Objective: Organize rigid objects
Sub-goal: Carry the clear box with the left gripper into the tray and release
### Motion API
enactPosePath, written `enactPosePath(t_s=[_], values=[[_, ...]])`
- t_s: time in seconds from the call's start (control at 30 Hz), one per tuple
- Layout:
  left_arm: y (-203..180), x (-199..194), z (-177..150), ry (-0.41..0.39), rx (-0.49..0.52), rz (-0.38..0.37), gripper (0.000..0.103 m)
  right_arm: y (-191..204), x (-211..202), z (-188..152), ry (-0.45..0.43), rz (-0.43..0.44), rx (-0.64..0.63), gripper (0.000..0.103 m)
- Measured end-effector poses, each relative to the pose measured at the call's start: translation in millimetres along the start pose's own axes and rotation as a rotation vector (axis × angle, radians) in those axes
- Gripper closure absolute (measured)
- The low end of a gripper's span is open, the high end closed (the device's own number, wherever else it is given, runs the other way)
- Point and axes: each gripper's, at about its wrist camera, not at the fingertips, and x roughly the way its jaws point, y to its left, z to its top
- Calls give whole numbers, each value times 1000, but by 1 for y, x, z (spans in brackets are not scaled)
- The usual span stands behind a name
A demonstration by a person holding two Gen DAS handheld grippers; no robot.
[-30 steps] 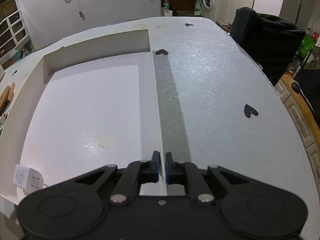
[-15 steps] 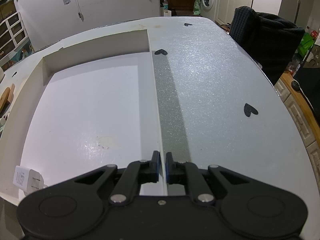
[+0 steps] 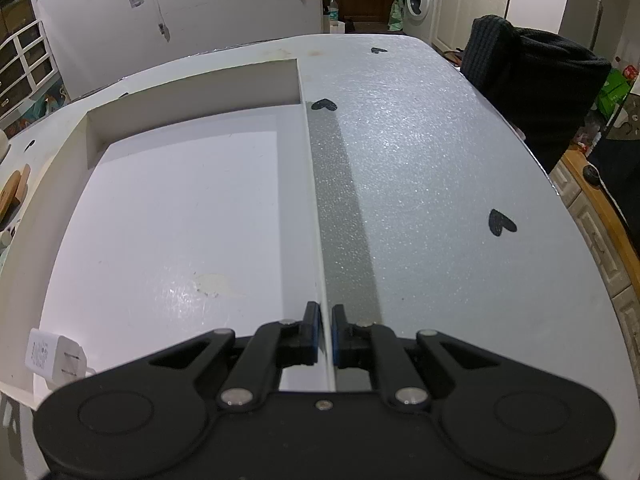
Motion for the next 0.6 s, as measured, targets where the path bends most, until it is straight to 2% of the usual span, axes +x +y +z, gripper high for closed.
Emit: enactPosePath(t_s=[0.1, 0.23, 0.3, 0.47, 0.6], values=[[-4, 3, 3, 11, -31, 19, 22, 0, 0, 0, 0, -1, 0, 96], [-6, 3, 8, 7, -50, 23, 29, 0, 0, 0, 0, 0, -1, 96], [-3, 3, 10, 9, -86, 21, 29, 0, 0, 0, 1, 0, -1, 96], [0, -17, 27, -61, -178, -9, 29, 0, 0, 0, -1, 3, -2, 96], [-12, -40, 51, -137, -199, -63, 29, -1, 0, 0, -1, 4, -4, 96]])
